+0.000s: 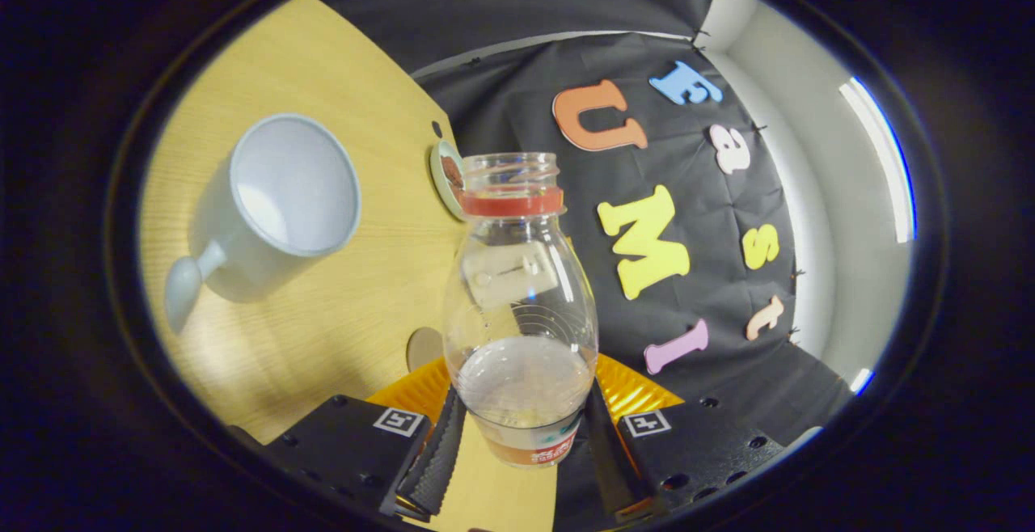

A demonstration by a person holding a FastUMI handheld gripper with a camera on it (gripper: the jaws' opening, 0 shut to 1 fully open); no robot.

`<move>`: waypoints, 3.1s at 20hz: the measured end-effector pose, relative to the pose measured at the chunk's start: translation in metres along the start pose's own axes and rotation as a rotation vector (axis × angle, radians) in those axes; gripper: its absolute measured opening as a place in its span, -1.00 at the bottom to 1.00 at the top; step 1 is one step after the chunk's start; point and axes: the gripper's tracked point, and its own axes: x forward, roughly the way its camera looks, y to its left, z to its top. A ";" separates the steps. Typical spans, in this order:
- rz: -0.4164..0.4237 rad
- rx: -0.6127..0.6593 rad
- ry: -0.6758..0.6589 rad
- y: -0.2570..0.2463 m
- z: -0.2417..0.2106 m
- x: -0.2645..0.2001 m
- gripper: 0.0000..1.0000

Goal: Take the bottle from table, then pour the juice into the cup, finally place the bottle on the coaster

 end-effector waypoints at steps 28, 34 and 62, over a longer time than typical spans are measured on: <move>-0.061 -0.432 -0.010 -0.010 0.008 -0.001 0.50; -0.067 -0.457 -0.011 -0.012 0.012 -0.003 0.50; -0.108 -0.559 -0.035 -0.036 0.024 -0.006 0.49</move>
